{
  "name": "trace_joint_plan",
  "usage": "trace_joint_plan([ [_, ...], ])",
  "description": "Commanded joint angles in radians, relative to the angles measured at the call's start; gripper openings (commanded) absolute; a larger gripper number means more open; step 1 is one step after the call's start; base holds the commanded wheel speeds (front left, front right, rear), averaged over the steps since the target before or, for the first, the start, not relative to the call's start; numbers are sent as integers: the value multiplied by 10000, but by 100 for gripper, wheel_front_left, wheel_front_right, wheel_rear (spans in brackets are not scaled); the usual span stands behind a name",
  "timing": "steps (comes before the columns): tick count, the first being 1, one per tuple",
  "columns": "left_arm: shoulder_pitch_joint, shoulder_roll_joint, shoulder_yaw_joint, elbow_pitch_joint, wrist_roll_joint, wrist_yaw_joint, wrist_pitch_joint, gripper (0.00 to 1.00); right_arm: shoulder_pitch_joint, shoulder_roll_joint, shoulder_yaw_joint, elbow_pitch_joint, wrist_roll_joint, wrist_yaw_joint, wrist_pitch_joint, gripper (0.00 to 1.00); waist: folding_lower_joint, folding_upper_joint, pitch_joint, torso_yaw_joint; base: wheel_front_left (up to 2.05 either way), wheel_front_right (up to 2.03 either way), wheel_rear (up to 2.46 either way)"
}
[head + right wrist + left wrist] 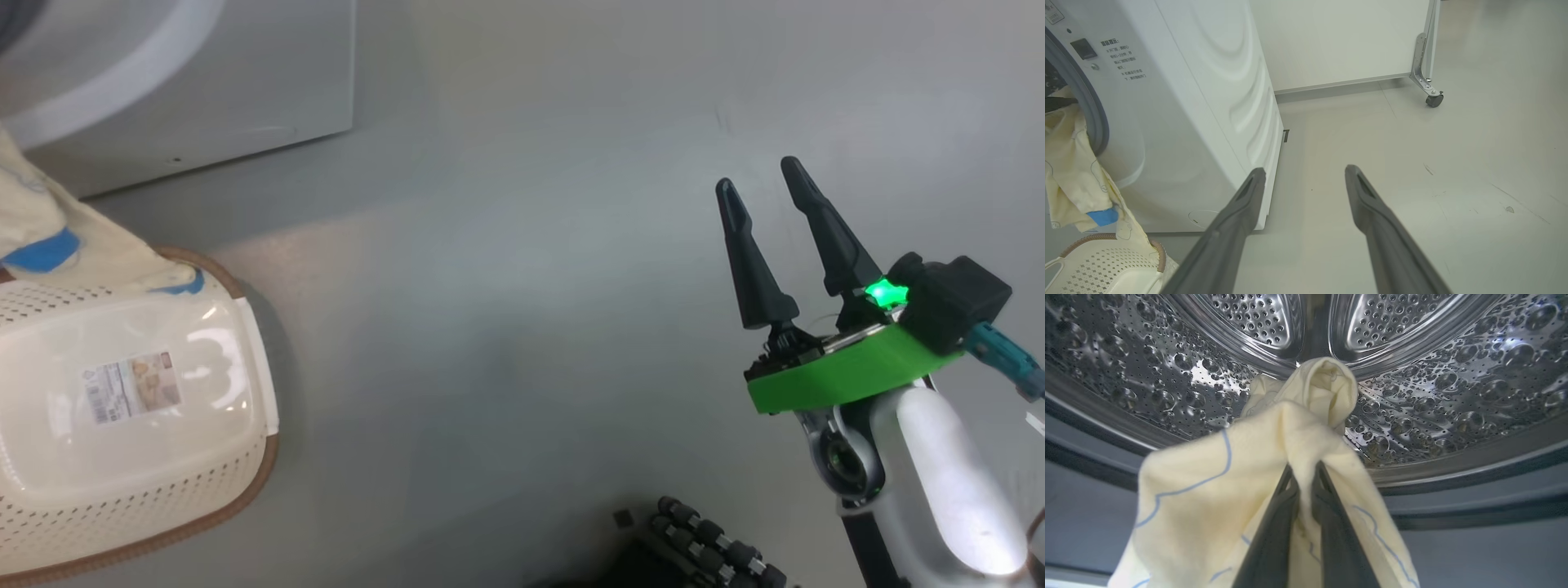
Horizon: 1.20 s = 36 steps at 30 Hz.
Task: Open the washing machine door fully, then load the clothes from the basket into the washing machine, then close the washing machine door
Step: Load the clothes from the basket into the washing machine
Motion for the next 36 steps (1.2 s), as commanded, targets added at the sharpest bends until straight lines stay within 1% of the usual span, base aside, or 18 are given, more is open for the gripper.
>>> trace_joint_plan([
  [1, -593, 732, 499, -209, -119, 52, 203, 0, -140, -72, 217, -335, 130, -29, -132, 100, -2, 0, 352, -295, 0, 0, 0],
  [5, -1221, 1121, 577, -127, -88, 109, 533, 0, -267, -72, 198, -503, 276, -29, -134, 100, -2, 0, 717, -459, 0, 0, 0],
  [6, -1514, 1300, 578, -148, 2, 148, 576, 0, -296, -72, 180, -566, 323, -29, -135, 100, -2, 0, 895, -524, 0, 0, 0],
  [8, -1824, 1490, 592, -108, 95, 136, 498, 0, -327, -72, 186, -603, 355, -29, -135, 100, -2, 0, 1048, -594, 0, 0, 0],
  [11, -2320, 1741, 588, 26, 238, 27, 220, 0, -372, -72, 200, -635, 408, -29, -136, 100, -2, 0, 1254, -679, 0, 0, 0],
  [15, -2920, 2026, 490, 179, 679, 11, -579, 0, -412, -72, 241, -644, 470, -29, -136, 100, -2, 0, 1421, -758, 0, 0, 0],
  [20, -3471, 2081, 275, 179, 1247, 91, -1877, 0, -449, -72, 272, -639, 511, -29, -136, 100, -2, 0, 1540, -780, 0, 0, 0],
  [24, -3790, 2094, 96, 128, 1569, 60, -2744, 0, -492, -72, 297, -659, 535, -29, -137, 100, -2, 0, 1609, -805, 0, 0, 0],
  [26, -3855, 2060, 72, 262, 1583, 72, -2901, 0, -493, -72, 270, -669, 539, -29, -137, 100, -2, 0, 1611, -801, 0, 0, 0],
  [28, -3828, 1958, 123, 503, 1457, 162, -2789, 0, -476, -72, 217, -649, 524, -29, -137, 100, -2, 0, 1610, -762, 0, 0, 0],
  [30, -3687, 1813, 193, 800, 1242, 242, -2513, 36, -465, -72, 194, -622, 494, -29, -137, 100, -2, 0, 1593, -703, 0, 0, 0],
  [31, -3622, 1754, 240, 900, 1158, 301, -2455, 100, -466, -72, 194, -617, 481, -29, -137, 100, -2, 0, 1584, -673, 0, 0, 0],
  [36, -3308, 1596, 310, 1219, 902, 372, -2221, 100, -534, -72, 148, -618, 409, -29, -137, 100, -2, 0, 1528, -553, 0, 0, 0],
])
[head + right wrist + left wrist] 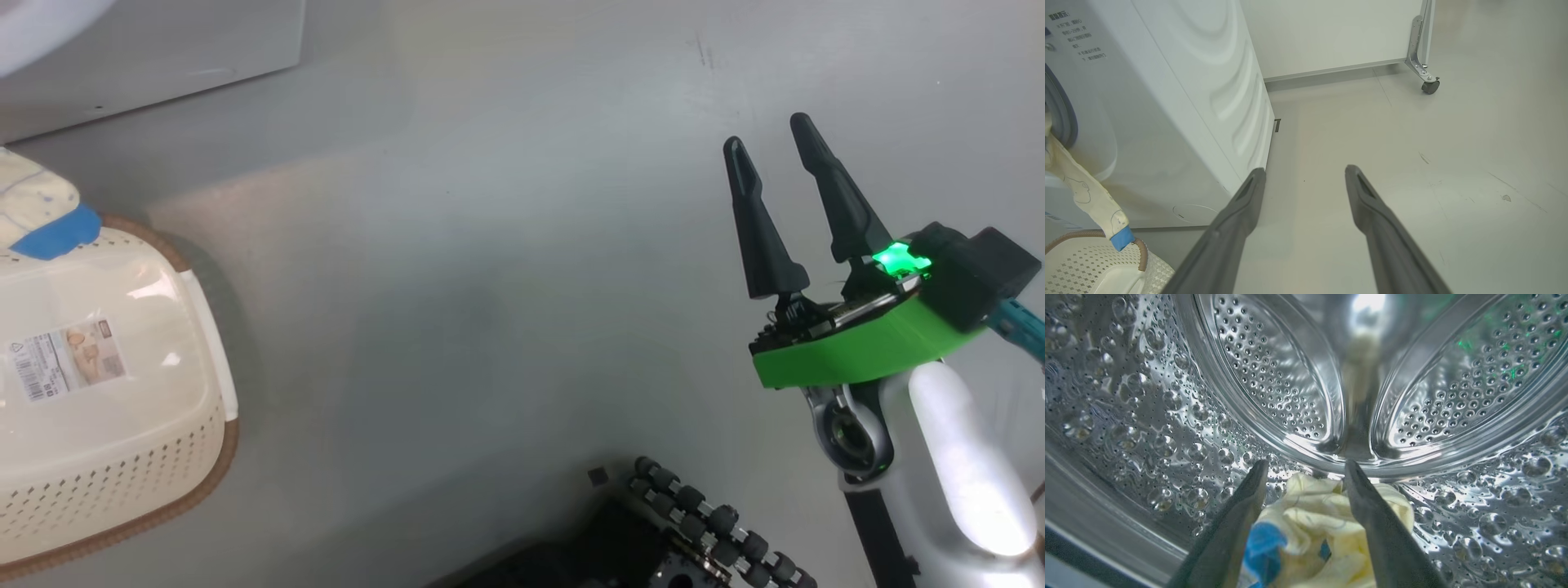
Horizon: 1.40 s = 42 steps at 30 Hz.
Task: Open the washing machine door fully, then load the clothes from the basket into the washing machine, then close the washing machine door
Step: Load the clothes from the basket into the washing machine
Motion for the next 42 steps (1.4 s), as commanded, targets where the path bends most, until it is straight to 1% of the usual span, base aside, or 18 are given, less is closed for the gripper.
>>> trace_joint_plan([
  [1, 135, 470, 250, -231, -40, 82, 94, 100, 43, -73, 49, -275, -66, -29, -64, 100, 0, 0, -24, 42, 0, 0, 0],
  [9, 1009, 40, 241, -107, -366, 69, -150, 100, -23, -73, -164, -265, -294, -29, -64, 100, 0, 0, -277, 457, 0, 0, 0],
  [15, 2163, -399, 381, -542, -621, 192, -903, 100, 8, -73, -280, -242, -545, -29, -64, 100, 0, 0, -619, 837, 0, 0, 0],
  [19, 3336, -633, 324, -1268, -538, 352, -1554, 100, 58, -73, -312, -212, -727, -29, -64, 100, 0, 0, -934, 1084, 0, 0, 0],
  [23, 4599, -1003, 343, -2359, -546, 694, -2070, 100, 137, -73, -341, -171, -907, -29, -64, 100, 0, 0, -1271, 1321, 0, 0, 0],
  [27, 5960, -1459, 306, -3572, -598, 1080, -2351, 100, 235, -73, -439, -135, -1061, -29, -64, 100, 0, 0, -1618, 1572, 0, 0, 0],
  [33, 8003, -2051, 94, -5178, -412, 1792, -2639, 100, 446, -73, -677, -43, -1348, -29, -64, 100, 0, 0, -2213, 2024, 0, 0, 0],
  [37, 9082, -2473, -186, -5886, -297, 2106, -2783, 100, 631, -73, -790, 54, -1567, -29, -49, 100, 0, 0, -2714, 2358, 0, 0, 0],
  [41, 9837, -2873, -519, -6197, -236, 2267, -2891, 100, 835, -73, -832, 95, -1758, -29, 64, 100, 0, 0, -3265, 2700, 0, 0, 0],
  [42, 9837, -2873, -519, -6197, -236, 2267, -2891, 100, 835, -73, -832, 95, -1758, -29, 64, 100, 0, 0, -3265, 2700, 0, 0, 0],
])
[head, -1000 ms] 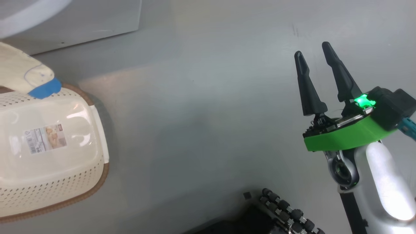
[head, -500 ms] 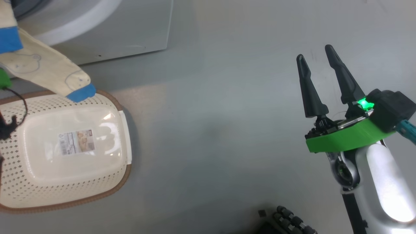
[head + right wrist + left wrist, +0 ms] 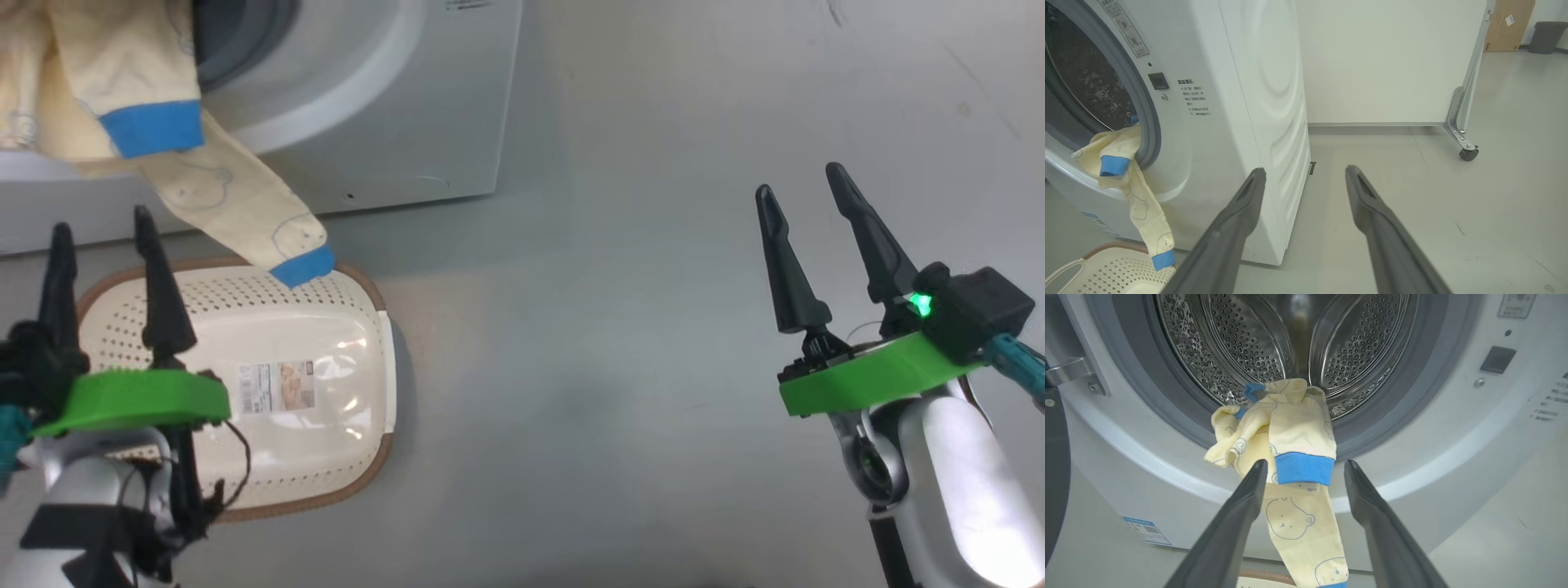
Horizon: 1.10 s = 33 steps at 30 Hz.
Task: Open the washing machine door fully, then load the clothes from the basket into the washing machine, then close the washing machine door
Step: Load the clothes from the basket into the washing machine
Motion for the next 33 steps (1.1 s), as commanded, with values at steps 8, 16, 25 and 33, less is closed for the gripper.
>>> trace_joint_plan([
  [8, 1152, -300, -126, -418, 31, 742, -269, 100, 779, -68, -148, -448, -276, -29, 423, 100, 1, -1, -1377, 807, 0, 0, 0],
  [16, 1990, -426, -444, -421, 31, 699, -319, 100, 1467, -68, -226, -650, -268, -29, 767, 100, 1, -1, -2290, 962, 0, 0, 0],
  [25, 2296, -428, -572, -587, -44, 733, -223, 100, 1907, -68, -64, -949, -282, -29, 1015, 100, 1, -1, -2676, 857, 0, 0, 0],
  [33, 2280, -464, -671, -600, -61, 787, -150, 100, 1985, -68, -24, -1092, -249, -29, 1069, 100, 1, -1, -2629, 825, 0, 0, 0],
])
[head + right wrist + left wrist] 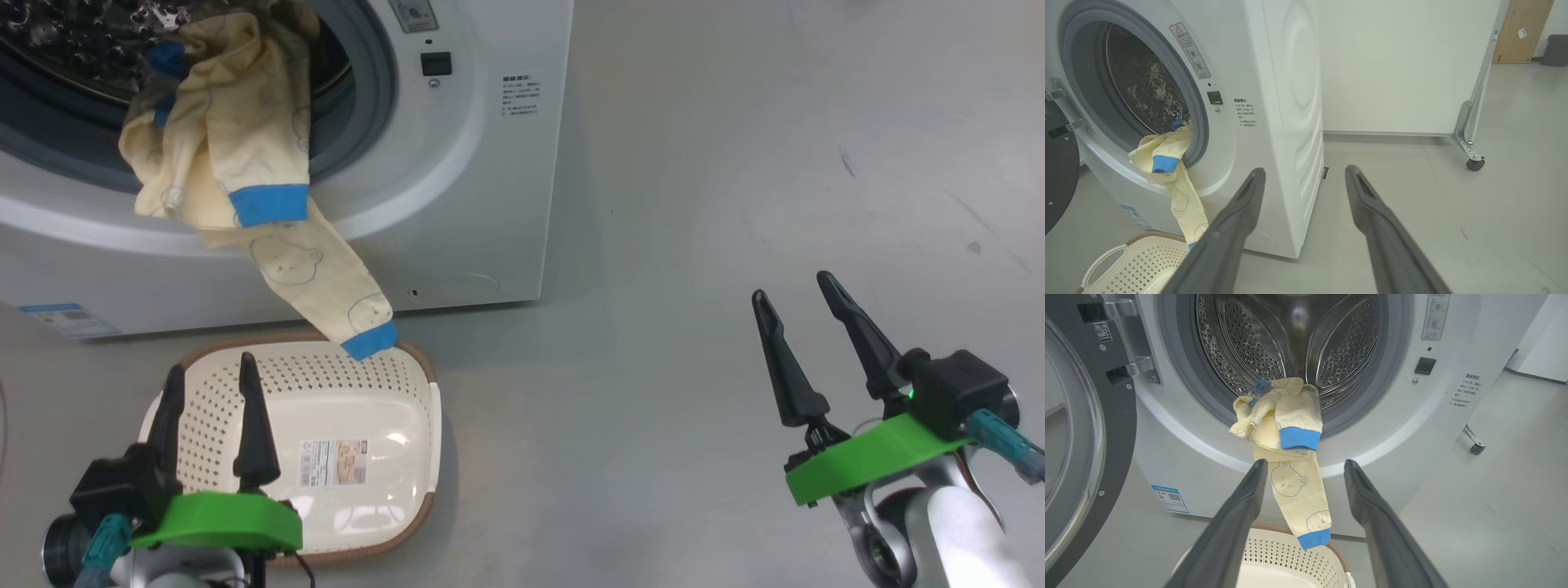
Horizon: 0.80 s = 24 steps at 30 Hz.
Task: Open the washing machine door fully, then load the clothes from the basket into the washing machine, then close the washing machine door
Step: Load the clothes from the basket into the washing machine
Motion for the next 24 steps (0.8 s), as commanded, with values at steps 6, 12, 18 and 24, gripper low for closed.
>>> trace_joint_plan([
  [6, -196, 121, 297, -268, -78, 804, 25, 100, -74, -68, 204, -411, -18, -29, 42, 100, 1, -1, 38, 38, 0, 0, 0],
  [12, -251, 110, 270, -177, -103, 815, 32, 100, -89, -68, 229, -431, -8, -29, 34, 100, 1, -1, 99, 36, 0, 0, 0],
  [18, -508, 108, 248, 71, -236, 726, 178, 100, -176, -68, 292, -489, 22, -29, 23, 100, 1, -1, 340, 1, 0, 0, 0],
  [24, -1260, 181, 227, 708, -380, 432, 374, 100, -473, -68, 447, -499, 86, -29, -29, 100, 1, -1, 871, -80, 0, 0, 0],
])
